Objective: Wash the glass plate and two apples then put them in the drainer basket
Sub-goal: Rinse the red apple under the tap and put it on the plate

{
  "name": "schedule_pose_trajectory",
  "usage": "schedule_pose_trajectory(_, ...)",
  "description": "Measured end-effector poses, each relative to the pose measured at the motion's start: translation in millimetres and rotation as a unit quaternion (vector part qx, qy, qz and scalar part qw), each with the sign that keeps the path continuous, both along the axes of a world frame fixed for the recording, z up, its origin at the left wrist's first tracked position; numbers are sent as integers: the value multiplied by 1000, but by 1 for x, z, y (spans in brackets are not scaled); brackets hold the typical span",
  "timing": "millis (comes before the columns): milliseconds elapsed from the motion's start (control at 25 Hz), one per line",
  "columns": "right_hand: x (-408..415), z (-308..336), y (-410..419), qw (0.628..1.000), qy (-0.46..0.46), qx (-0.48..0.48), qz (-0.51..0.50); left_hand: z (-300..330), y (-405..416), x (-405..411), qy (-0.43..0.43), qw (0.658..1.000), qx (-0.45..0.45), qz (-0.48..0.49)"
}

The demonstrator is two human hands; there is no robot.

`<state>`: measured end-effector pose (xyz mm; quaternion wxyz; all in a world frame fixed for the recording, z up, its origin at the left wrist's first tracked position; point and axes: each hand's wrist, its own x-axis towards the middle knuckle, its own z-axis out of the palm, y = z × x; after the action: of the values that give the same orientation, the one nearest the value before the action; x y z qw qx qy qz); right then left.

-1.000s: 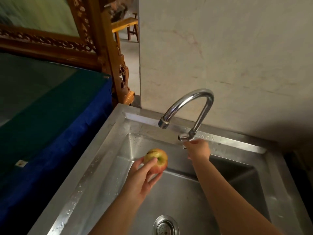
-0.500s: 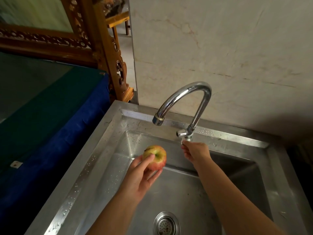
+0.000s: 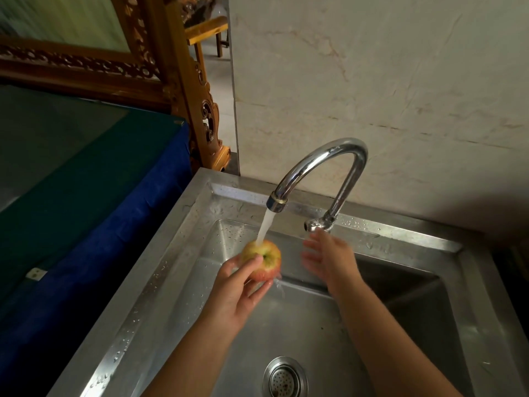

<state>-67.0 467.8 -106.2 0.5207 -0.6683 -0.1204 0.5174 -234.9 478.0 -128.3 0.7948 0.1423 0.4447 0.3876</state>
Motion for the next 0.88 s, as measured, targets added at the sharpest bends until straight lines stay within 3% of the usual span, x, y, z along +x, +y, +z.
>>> schedule_pose_trajectory(160,-45,8,-17,976,-28,47,213,3,3,3,89,990,108,-11)
schedule_pose_trajectory(240,-59,10,-9,972,-72,71,214,8,3,5,187,958,210,-52)
schedule_pose_trajectory(320,-61,7,-2,965,-145,74,204,14,3,1,198,941,257,-90)
schedule_pose_trajectory(440,-54,-2,-2,955,-186,99,207,20,5,-9,136,957,228,-118)
schedule_pose_trajectory(720,-52,-13,-9,979,-71,89,170,23,5,-4,52,981,131,-134)
schedule_pose_trajectory(800,-57,-9,-11,961,-150,137,188,22,6,-1,26,987,113,-112)
schedule_pose_trajectory(880,-60,-9,-13,911,-259,185,262,20,4,-1,5,993,87,-78)
